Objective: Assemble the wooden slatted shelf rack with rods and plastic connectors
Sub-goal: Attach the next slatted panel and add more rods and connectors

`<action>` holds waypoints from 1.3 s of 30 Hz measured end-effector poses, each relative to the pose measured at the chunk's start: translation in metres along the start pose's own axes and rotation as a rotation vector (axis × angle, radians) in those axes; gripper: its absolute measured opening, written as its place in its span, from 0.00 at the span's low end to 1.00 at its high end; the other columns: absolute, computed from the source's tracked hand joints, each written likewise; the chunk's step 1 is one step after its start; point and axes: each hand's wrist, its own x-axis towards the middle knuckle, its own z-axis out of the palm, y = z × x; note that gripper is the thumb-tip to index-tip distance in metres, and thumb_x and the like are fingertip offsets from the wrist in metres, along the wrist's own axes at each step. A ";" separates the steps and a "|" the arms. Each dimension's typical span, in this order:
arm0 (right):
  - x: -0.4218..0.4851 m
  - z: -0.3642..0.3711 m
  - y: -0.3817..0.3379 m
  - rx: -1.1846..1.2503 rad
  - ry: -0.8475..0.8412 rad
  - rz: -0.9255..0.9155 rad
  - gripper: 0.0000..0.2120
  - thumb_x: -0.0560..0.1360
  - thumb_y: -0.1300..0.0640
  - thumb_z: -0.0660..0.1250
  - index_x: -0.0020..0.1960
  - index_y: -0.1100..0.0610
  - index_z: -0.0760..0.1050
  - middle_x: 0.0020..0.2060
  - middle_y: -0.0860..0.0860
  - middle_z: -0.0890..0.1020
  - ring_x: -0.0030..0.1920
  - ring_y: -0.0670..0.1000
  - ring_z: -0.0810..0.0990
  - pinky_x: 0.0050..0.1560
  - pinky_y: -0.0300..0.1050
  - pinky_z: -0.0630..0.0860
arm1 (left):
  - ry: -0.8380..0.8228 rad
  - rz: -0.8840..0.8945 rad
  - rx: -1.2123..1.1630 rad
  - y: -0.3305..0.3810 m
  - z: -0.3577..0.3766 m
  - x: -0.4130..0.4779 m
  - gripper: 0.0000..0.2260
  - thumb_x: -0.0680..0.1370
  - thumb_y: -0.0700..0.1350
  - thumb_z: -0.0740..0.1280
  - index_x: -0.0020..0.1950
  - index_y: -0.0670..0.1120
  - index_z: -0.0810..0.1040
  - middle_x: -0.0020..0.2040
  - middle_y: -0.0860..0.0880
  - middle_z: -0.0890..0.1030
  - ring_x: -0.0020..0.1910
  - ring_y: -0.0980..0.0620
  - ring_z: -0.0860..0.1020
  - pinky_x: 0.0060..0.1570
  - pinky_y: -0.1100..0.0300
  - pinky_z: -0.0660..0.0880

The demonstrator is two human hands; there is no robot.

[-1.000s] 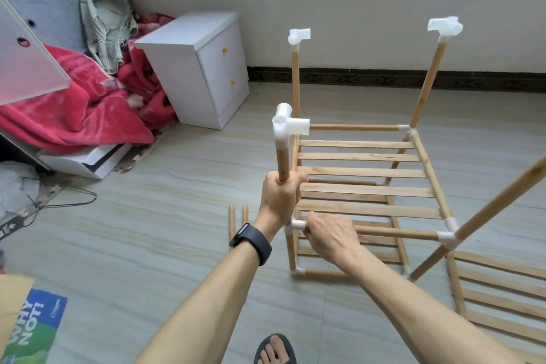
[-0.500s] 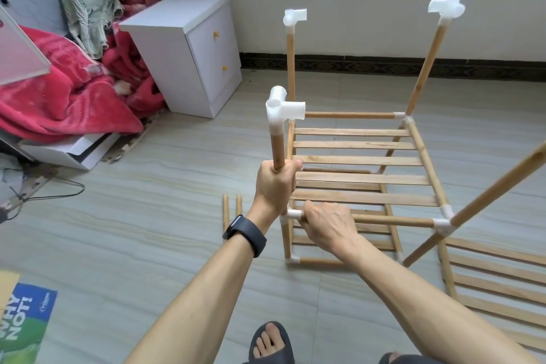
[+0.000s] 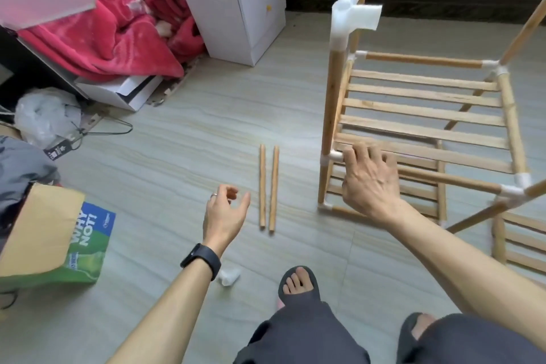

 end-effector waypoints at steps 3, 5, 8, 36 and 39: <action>0.001 0.004 -0.016 -0.001 -0.038 0.057 0.26 0.70 0.57 0.63 0.68 0.58 0.65 0.64 0.57 0.68 0.60 0.60 0.66 0.54 0.58 0.61 | -0.308 -0.284 0.441 -0.073 0.016 -0.022 0.23 0.78 0.60 0.65 0.71 0.55 0.68 0.68 0.45 0.69 0.67 0.40 0.71 0.63 0.50 0.72; 0.003 0.005 -0.020 0.006 -0.031 0.081 0.26 0.71 0.57 0.62 0.68 0.58 0.63 0.63 0.57 0.67 0.59 0.60 0.65 0.55 0.57 0.59 | -0.416 -0.434 0.522 -0.100 0.031 -0.034 0.27 0.77 0.60 0.66 0.73 0.57 0.65 0.71 0.44 0.64 0.64 0.38 0.74 0.61 0.50 0.73; 0.003 0.007 -0.021 0.042 0.011 0.079 0.24 0.71 0.58 0.63 0.66 0.59 0.63 0.60 0.58 0.67 0.57 0.60 0.66 0.53 0.57 0.61 | -0.452 -0.507 0.480 -0.120 0.051 -0.043 0.20 0.77 0.54 0.68 0.67 0.54 0.67 0.65 0.44 0.64 0.54 0.40 0.79 0.58 0.51 0.76; -0.085 -0.113 0.055 1.567 -0.054 0.219 0.17 0.79 0.47 0.70 0.66 0.46 0.78 0.53 0.54 0.86 0.47 0.56 0.87 0.50 0.48 0.84 | -0.985 0.121 -0.780 0.232 -0.008 -0.046 0.21 0.76 0.54 0.71 0.62 0.39 0.81 0.47 0.43 0.84 0.38 0.51 0.82 0.38 0.63 0.81; -0.096 -0.134 0.070 1.647 0.074 0.292 0.16 0.77 0.50 0.69 0.61 0.57 0.79 0.48 0.55 0.87 0.43 0.55 0.86 0.47 0.48 0.84 | -1.001 0.218 -0.688 0.269 -0.006 -0.059 0.24 0.77 0.57 0.69 0.62 0.40 0.79 0.48 0.41 0.82 0.38 0.50 0.81 0.36 0.63 0.81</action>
